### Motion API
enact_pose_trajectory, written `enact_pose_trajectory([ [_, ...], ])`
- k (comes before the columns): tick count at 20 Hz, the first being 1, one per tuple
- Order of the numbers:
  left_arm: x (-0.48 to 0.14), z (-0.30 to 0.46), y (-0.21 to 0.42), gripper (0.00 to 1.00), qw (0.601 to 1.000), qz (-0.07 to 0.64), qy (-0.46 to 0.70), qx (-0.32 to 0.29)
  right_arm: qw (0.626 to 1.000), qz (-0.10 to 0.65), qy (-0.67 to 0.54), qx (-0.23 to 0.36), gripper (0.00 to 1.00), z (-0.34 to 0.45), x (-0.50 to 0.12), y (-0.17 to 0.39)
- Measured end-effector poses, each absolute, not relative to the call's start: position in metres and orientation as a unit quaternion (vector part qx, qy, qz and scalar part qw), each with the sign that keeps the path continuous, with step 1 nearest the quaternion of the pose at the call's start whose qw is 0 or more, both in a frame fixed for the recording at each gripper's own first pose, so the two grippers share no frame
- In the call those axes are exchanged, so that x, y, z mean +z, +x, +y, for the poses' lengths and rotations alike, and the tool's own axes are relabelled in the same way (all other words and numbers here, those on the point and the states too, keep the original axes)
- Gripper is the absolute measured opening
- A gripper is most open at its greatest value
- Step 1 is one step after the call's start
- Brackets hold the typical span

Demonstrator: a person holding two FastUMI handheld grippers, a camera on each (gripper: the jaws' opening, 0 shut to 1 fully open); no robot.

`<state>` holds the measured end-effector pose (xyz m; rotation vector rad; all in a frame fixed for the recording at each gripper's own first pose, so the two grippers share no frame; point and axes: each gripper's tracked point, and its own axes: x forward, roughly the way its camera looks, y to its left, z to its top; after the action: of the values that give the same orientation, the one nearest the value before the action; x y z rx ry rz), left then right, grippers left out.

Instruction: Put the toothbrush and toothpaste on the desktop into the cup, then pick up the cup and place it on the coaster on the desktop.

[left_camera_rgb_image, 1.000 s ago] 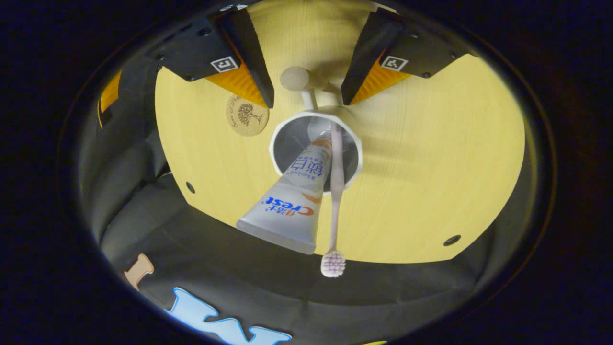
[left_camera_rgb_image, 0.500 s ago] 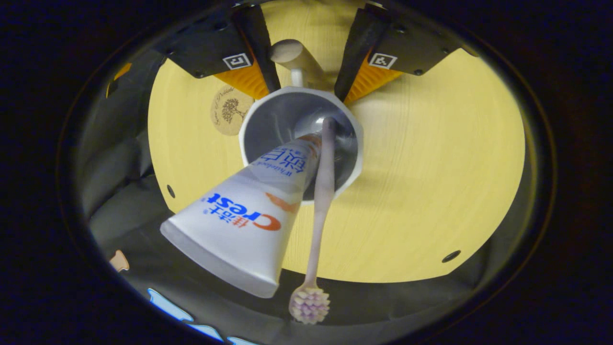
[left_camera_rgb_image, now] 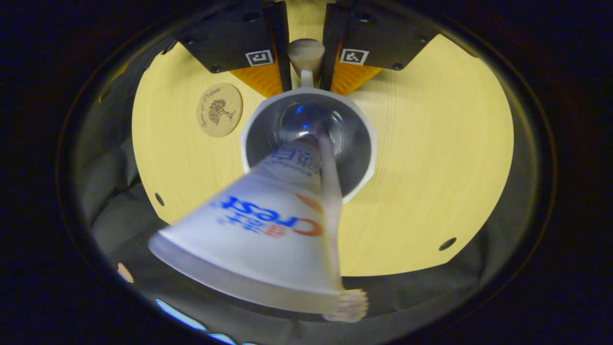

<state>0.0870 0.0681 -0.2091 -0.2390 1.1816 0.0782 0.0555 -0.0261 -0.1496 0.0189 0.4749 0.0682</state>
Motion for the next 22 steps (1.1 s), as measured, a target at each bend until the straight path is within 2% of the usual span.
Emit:
enact_pose_trajectory([
  [5,-0.213,0.066,0.089,0.35,0.833,0.549,-0.062,0.025,0.971,0.237,0.013,0.031,0.89,-0.03,-0.151,0.053],
  [12,-0.201,0.051,0.092,0.34,0.847,0.529,-0.048,0.014,0.972,0.235,0.02,0.022,0.89,-0.039,-0.151,0.053],
  [22,-0.185,-0.044,0.089,0.35,0.845,0.527,-0.026,-0.085,0.971,0.238,0.025,0.008,0.89,-0.045,-0.153,0.049],
])
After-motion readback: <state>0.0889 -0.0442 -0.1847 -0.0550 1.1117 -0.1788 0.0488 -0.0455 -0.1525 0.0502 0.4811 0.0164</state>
